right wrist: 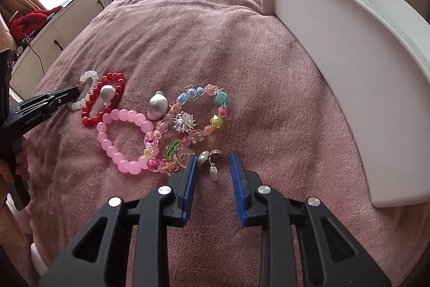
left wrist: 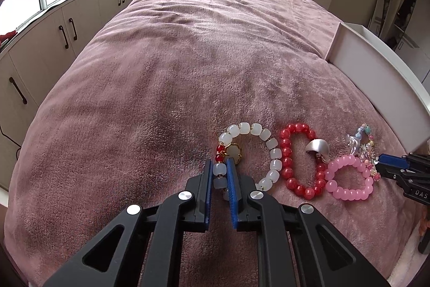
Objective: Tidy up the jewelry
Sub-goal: 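Grasp the white bead bracelet with the left tool while the right tool grasps the pearl earring, then carry both items over the white bin and open both tools to drop them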
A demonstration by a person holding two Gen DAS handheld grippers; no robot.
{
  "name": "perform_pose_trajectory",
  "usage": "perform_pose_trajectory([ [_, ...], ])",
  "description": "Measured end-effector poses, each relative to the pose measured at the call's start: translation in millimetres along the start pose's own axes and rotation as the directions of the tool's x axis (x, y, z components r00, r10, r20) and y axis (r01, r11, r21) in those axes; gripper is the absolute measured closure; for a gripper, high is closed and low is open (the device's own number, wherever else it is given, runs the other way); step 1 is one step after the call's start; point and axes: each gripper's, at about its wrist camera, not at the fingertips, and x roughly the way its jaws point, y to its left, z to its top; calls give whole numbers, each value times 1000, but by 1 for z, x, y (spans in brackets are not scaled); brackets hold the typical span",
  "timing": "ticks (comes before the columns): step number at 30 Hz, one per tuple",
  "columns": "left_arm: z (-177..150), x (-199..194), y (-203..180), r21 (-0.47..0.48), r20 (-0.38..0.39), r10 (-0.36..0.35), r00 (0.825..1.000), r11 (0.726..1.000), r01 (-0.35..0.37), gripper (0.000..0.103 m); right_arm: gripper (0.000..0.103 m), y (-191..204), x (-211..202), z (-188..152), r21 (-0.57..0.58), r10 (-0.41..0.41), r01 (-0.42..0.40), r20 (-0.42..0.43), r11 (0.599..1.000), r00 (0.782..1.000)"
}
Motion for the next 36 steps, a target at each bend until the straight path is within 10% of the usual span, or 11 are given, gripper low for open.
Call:
perform_pose_trajectory([
  [16,7,-23,-3,6,28,-32,999,999,32,88,86,-13,-28,-1,74,83,-88,74,993,994],
  [36,106,-135,-58,149,115,-60,992,988,42,88,86,-39,-127,40,67,146,-180,346,981,927],
])
